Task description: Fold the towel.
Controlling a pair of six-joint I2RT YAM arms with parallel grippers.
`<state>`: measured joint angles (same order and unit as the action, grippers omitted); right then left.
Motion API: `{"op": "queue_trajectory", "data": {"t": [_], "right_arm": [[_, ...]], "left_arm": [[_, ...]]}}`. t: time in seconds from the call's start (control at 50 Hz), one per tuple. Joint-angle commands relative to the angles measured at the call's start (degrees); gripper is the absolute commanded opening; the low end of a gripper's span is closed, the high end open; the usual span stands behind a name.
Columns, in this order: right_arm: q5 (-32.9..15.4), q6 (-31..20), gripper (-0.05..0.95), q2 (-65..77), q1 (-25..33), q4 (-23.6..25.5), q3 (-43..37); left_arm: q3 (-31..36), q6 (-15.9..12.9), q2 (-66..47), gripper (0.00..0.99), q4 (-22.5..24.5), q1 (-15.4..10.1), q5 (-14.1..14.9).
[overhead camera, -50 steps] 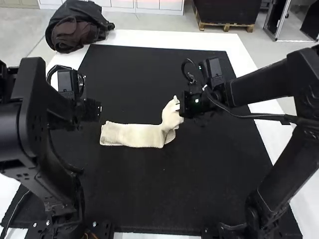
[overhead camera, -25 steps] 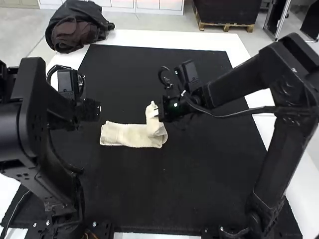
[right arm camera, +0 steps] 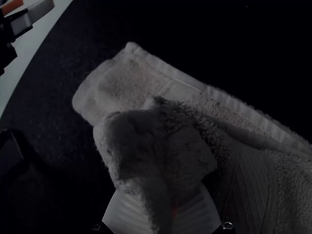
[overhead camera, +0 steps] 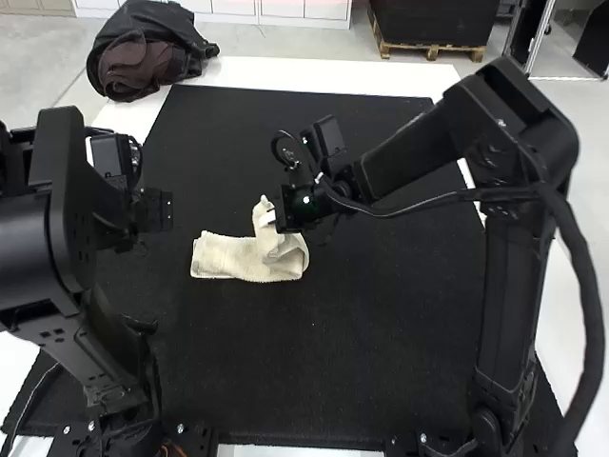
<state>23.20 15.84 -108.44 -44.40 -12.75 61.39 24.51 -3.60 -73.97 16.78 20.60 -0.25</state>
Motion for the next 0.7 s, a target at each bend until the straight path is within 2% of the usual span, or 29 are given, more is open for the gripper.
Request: {"op": "queue_trajectory", "data": {"t": [0.0,0.48,0.58,0.64,0.68], "right_arm": [[1.0,0.0,-0.02,-2.0,-2.0,-0.6,4.2],[1.1,1.0,0.0,-12.1,-7.1,0.0,16.7],[1.1,1.7,0.31,-12.7,-7.3,0.1,18.2],[1.0,2.0,0.45,-12.8,-7.3,0.0,18.7],[1.1,2.1,0.51,-12.8,-7.4,-0.1,19.0]], "left_arm": [[-0.3,0.3,0.1,0.969,0.5,1.3,-0.4],[-1.6,-0.2,0.4,0.969,0.1,2.0,0.5],[-1.6,-0.1,0.6,0.969,0.1,2.0,0.5],[-1.6,0.0,0.6,0.969,0.1,2.0,0.5],[-1.6,0.0,0.7,0.969,0.1,2.0,0.5]]}}
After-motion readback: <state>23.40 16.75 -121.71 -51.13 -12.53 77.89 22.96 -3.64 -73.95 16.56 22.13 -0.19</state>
